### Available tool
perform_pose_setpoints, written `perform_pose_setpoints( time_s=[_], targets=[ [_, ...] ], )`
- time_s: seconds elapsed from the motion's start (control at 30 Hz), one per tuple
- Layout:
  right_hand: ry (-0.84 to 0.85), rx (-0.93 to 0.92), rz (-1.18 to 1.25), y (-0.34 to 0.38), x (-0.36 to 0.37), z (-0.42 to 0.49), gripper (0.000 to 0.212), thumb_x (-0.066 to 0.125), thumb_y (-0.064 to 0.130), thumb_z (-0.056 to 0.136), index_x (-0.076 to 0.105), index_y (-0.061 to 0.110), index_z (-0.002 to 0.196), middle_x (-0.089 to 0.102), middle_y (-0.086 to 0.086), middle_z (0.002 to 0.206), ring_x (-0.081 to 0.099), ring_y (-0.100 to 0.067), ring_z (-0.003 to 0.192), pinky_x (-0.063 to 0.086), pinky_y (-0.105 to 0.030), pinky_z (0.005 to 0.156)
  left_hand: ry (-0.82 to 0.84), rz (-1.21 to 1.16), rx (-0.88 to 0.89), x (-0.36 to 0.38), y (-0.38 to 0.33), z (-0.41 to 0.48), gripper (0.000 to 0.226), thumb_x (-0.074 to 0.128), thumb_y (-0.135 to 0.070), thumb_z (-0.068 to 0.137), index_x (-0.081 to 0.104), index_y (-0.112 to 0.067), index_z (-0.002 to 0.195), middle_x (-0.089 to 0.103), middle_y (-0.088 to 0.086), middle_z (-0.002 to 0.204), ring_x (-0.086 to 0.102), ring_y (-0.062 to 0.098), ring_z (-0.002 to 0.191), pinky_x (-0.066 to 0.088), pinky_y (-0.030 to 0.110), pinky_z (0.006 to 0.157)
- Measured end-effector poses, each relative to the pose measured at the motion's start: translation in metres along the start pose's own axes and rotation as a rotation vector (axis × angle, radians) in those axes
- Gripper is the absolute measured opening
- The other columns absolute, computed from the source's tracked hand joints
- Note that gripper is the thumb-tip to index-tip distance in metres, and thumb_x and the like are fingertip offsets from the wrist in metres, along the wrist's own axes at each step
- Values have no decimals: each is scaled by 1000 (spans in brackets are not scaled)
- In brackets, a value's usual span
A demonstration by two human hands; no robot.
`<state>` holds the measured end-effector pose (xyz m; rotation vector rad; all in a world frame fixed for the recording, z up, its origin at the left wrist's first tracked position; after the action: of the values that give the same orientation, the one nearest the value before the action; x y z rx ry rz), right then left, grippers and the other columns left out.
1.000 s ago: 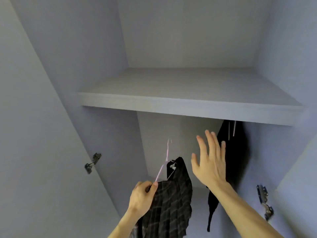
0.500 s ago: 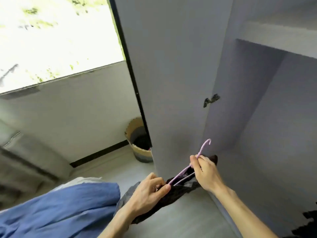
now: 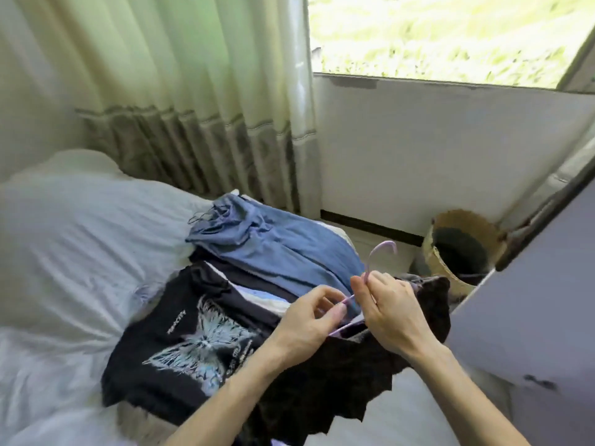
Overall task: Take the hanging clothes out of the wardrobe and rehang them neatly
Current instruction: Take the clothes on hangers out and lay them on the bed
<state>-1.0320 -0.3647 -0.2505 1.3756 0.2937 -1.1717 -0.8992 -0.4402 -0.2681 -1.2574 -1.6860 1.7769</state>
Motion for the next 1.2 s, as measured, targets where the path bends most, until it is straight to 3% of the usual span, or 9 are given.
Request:
perform_pose_setpoints(
  time_s=[0.13,0.27,0.43,0.63,0.8,0.93,1.03,1.1,1.2],
  targets=[
    [191,-208,60,81,52,10,52,23,59,102,59,30,79,54,12,74,51,-10,73,45,-37,67,-232,-87,-73,-74,21,-65,15,63,-29,96,75,-30,105,57,-13,65,49,6,61,41,20,63],
    [348,-367,107,136,97,9,60,23,73,95,66,33,85,58,17,81,54,-6,83,46,-33,75,-376,-155,-147,-127,35,-137,20,65,-21,96,77,-31,109,65,-20,70,50,2,67,41,15,72],
    [479,-557,126,185,154,-1,62,21,75,94,67,34,94,63,22,97,55,-10,98,45,-37,89,-572,-315,-319,-164,57,-243,25,63,-12,96,75,-21,115,44,-10,54,31,6,47,26,15,44],
    [617,-648,131,240,208,-27,61,25,77,90,62,40,122,60,17,127,52,-14,123,40,-38,106,-769,-458,-424,-187,53,-365,22,65,-16,93,78,-24,109,39,-2,60,22,9,50,16,19,44],
    [809,-677,270,295,242,-56,49,32,79,87,57,46,113,60,22,115,56,-3,109,44,-30,95,-989,-377,-471,-212,44,-458,21,68,-12,91,79,-20,107,29,-3,57,19,10,49,14,21,45],
    [927,-714,301,334,271,-87,15,50,54,94,53,42,102,66,19,99,61,-5,94,44,-28,82,-1176,-163,-537,-246,36,-521,19,71,-15,89,79,-24,105,37,-5,53,30,7,47,24,17,48],
    [969,-730,296,366,296,-105,7,53,32,100,52,39,101,67,15,89,62,-12,85,42,-28,73,-1283,-3,-543,-280,41,-553,16,73,-24,89,80,-34,100,70,11,83,57,15,70,39,23,69],
    [997,-706,288,388,316,-113,8,50,29,101,50,36,100,66,14,85,62,-13,81,42,-28,70,-1318,79,-557,-304,55,-570,15,73,-29,89,79,-37,101,75,3,100,66,22,93,48,38,84],
    [995,-687,276,423,355,-117,7,48,30,102,51,34,97,65,13,78,61,-8,75,46,-30,68,-1356,125,-544,-345,85,-593,16,71,-26,91,78,-32,104,75,-16,103,66,3,101,49,29,91]
  ],
)
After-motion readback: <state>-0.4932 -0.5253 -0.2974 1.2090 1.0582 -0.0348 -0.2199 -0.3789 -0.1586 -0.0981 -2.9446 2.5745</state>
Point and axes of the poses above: each hand's wrist, its own z-axis towards the middle knuckle, its own x-axis out of the palm, y = z × x, the point moved 7 cm from there along z, towards the middle knuckle
